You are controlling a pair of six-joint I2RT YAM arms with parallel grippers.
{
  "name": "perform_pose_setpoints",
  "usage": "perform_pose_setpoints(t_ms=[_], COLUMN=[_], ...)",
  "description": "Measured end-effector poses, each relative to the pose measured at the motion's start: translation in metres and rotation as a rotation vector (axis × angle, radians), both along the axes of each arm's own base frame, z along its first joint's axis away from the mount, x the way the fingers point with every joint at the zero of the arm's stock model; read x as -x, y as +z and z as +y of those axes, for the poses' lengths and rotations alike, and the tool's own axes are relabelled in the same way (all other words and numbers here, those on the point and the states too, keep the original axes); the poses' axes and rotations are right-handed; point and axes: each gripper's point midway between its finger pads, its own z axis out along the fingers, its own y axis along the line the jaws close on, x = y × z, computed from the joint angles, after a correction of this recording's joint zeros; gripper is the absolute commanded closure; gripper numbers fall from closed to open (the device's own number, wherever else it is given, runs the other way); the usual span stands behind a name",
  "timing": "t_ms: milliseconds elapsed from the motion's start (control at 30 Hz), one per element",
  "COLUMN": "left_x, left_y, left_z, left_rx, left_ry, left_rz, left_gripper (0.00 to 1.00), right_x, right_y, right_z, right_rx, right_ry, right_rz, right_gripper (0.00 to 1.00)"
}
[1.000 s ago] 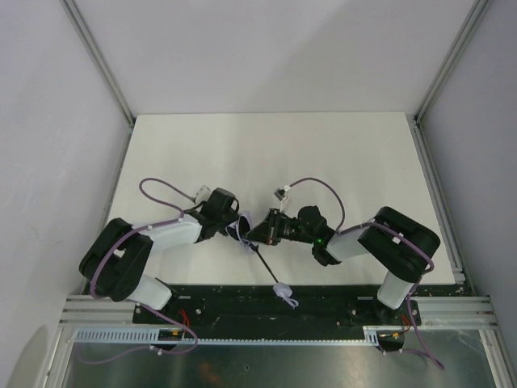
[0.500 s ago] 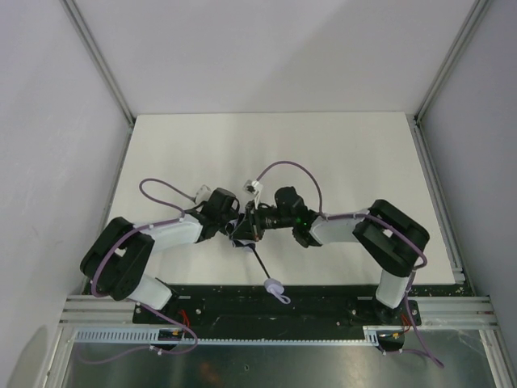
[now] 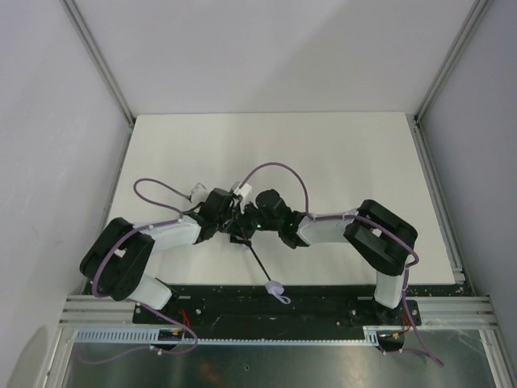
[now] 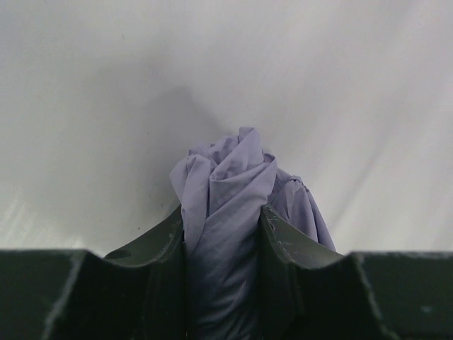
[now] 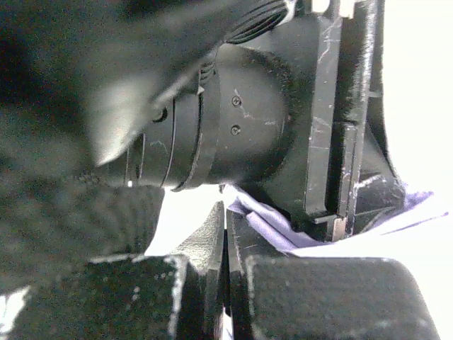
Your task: Put away the umbrella
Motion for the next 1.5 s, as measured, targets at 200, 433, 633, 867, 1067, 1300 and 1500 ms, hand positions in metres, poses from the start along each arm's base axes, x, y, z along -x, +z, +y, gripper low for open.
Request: perform_pose_setpoints(t_ms=[200,433,633,867,1067,1300,1500], left_x=[-0.01,-0.011,-0.007,-0.007,-0.007,0.01,0.02], left_y=[0.001,0.001,0.002,0.003,0.007,0.02,0.025], left_z=[0.009,0.01,0.006,0.003,0.003,0.01,0.002], left_rx=[-0.007,-0.026,-0.017,0.043,0.1,0.224,0.383], left_ry=[0.034,0.011,-0.038,-0.058,-0.076,-0.096,-0.112], left_rz=[-0.041,-0.049,-0.015,0.013,0.015,-0.018,-0.019], left_gripper=[1.0,1.0,0.97,0.72,0.3,0.02,0.01], right_x=[-0.017,-0.019,-0.023,-0.028,-0.037,-0.059,-0.067], right_y=[-0.003,-0.006,-0.026,-0.026,-0.026,-0.026,-0.026], right_z=[0.003,-0.001,-0.028,-0.036,-0.041,-0.058,-0.063], right_rx=[0.035,0.003,-0.032,-0.104,-0.144,-0.188,-0.206], right_ry=[-0.181,-0.216,-0.248,-0.22,-0.216,-0.257,-0.272], right_rz=[-0.064,-0.079,-0.051,0.034,0.073,0.1,0.108], right_gripper=[1.0,1.0,1.0,1.0,1.0,1.0,1.0])
